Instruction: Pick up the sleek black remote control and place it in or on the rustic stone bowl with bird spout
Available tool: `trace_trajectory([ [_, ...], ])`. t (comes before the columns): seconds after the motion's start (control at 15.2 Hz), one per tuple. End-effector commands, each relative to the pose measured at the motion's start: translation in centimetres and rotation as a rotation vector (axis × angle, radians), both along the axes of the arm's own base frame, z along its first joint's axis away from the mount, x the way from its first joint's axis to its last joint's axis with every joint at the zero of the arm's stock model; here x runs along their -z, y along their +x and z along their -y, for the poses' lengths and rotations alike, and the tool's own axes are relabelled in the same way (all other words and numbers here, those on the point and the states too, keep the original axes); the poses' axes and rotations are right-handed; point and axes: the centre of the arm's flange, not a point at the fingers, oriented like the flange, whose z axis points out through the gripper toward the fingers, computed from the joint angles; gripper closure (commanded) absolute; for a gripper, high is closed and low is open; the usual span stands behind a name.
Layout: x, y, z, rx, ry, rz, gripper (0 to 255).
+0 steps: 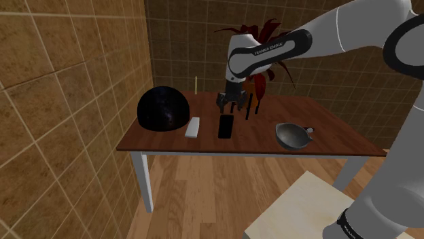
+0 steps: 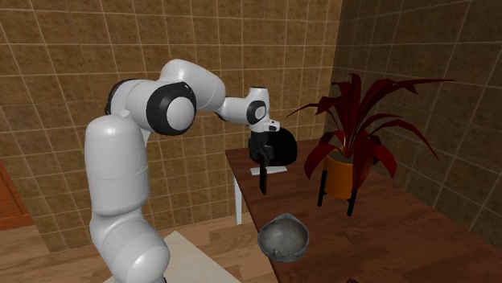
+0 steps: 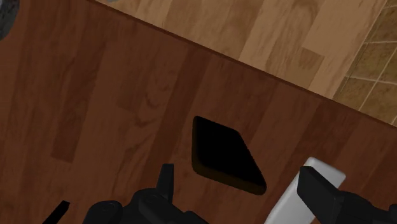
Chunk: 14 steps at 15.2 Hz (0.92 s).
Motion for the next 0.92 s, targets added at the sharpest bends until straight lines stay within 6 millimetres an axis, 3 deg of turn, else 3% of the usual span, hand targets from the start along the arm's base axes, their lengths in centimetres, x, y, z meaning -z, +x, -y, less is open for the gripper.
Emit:
trace_trajectory([
  [0.0,1.5,1.9,0.2,0.027,0.001,0.001,0],
  [0.46,5.2,2.0,0.3,0.027,0.001,0.001,0],
  [0.86,5.5,2.0,0.3,0.027,0.001,0.001,0],
])
